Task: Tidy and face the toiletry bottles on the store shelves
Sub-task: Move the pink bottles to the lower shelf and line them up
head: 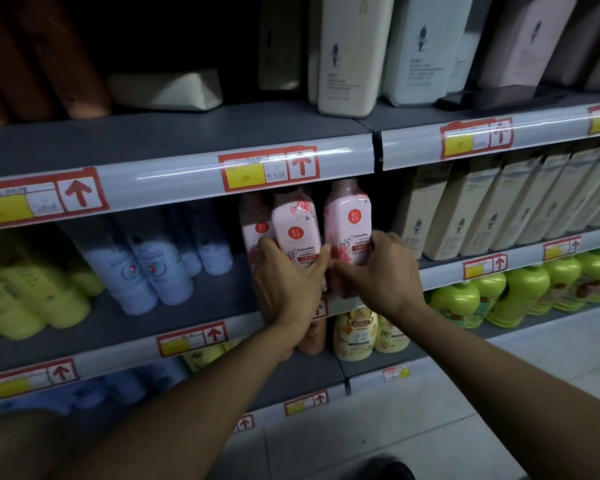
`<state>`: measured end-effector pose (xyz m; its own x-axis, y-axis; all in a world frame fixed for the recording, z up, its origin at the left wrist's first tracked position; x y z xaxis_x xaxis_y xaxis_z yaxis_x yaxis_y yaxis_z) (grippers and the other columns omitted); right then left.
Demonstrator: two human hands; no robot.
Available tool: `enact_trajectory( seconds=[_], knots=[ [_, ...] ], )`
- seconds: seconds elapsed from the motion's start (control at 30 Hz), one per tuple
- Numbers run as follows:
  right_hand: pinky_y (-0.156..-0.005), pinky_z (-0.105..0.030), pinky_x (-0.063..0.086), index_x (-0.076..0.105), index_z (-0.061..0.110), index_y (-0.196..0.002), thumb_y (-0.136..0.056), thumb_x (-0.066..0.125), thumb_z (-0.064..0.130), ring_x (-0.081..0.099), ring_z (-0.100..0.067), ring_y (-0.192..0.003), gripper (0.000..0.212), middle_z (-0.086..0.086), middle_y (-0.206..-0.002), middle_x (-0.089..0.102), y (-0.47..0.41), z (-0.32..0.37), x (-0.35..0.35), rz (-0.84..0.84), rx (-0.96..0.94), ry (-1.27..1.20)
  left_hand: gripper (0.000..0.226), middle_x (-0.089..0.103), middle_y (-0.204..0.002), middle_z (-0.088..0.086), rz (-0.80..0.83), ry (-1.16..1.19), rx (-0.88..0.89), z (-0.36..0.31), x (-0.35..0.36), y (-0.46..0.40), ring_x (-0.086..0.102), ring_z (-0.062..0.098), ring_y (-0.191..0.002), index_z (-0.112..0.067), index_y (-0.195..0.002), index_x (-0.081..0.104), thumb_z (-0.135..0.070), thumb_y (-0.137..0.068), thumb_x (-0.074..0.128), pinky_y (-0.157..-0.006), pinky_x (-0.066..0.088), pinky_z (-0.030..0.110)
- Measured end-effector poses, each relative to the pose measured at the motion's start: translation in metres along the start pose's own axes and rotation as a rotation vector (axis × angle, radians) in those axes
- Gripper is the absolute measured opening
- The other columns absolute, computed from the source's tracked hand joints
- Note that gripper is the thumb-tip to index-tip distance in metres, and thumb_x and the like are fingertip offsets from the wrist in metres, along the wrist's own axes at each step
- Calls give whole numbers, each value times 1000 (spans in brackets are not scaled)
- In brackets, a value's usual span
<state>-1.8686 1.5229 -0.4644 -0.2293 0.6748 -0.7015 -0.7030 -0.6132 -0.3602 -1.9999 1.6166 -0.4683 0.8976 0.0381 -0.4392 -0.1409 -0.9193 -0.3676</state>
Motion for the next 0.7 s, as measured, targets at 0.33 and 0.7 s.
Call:
enact_trajectory(
  seconds=[0.33,0.7],
  knots=[
    [-77,-36,51,57,13,-120,-71,88,52,57,-21,-96,70,-3,-113,54,3,-9,16,-30,-23,-95,79,56,-121,5,31,19,-60,17,17,1,60,26,-110,-14,-114,47,-60,-65,89,-83,58,42],
    [-83,-52,58,35,26,-137,-84,79,36,67,-35,-109,69,-8,-125,69,11,-10,26,79,-49,-62,42,62,-111,-4,107,66,4,48,14,-5,69,19,-99,-31,-97,44,-29,-84,84,-80,62,46]
  ],
)
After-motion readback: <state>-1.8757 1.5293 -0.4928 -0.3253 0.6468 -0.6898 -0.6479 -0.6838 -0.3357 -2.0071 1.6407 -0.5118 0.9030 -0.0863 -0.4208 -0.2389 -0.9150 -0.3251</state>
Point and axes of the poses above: each hand's wrist, its own y-axis away from the middle knuckle, its own x-axis out of the palm, z = x × y, the point moved 2 cm from there along -y, towards the middle knuckle
